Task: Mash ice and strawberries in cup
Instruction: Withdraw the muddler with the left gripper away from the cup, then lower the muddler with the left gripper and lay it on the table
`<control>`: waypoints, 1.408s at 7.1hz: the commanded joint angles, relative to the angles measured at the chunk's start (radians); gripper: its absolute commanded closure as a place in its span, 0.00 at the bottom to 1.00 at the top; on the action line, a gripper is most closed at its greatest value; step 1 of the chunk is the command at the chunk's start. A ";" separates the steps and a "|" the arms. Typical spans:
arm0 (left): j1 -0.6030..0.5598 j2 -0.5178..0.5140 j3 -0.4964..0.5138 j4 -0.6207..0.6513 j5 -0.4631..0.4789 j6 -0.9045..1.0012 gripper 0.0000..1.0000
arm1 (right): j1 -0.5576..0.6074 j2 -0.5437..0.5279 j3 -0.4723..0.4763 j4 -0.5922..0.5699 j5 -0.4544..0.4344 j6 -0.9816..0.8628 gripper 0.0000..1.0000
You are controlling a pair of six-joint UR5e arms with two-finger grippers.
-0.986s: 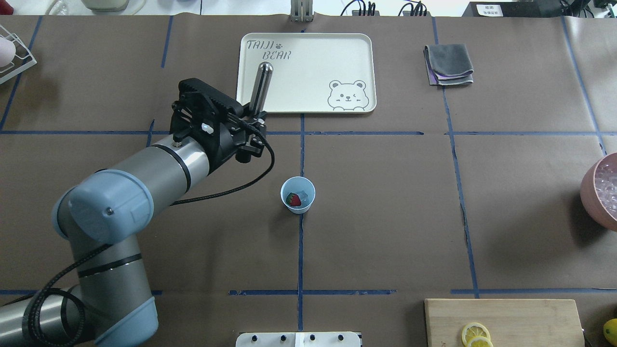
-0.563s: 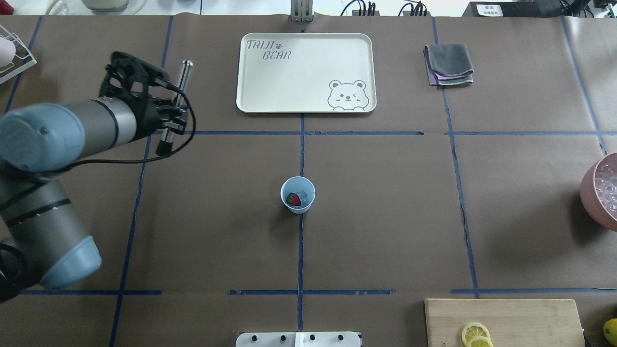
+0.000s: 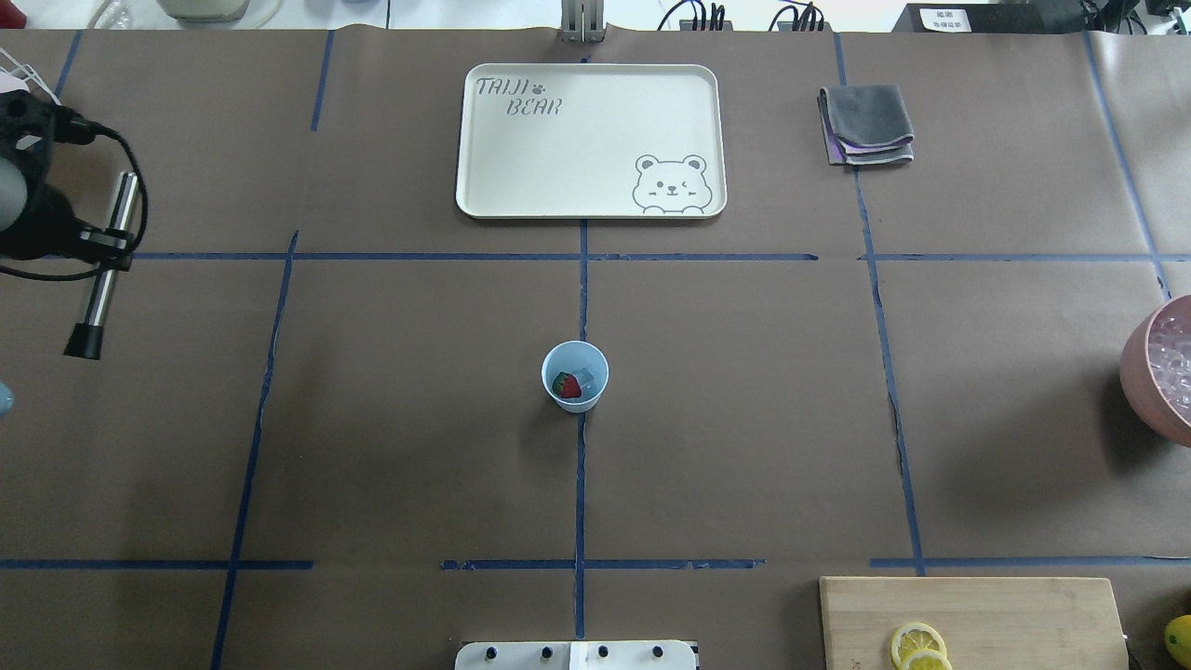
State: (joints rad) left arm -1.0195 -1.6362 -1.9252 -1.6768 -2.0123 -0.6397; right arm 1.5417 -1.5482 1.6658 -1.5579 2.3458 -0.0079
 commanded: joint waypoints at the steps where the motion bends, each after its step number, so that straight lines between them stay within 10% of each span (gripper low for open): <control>1: -0.083 0.045 0.134 0.014 -0.132 0.029 0.98 | 0.000 -0.001 0.005 -0.001 0.001 0.000 0.00; 4: -0.082 0.047 0.358 -0.144 -0.138 0.041 0.98 | 0.000 -0.001 0.008 0.001 0.003 0.002 0.00; 10: -0.083 0.082 0.426 -0.202 -0.149 0.178 0.98 | 0.000 -0.001 0.015 -0.001 0.004 0.002 0.00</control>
State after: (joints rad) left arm -1.1029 -1.5570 -1.5085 -1.8736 -2.1624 -0.4665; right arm 1.5423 -1.5493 1.6796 -1.5580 2.3504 -0.0061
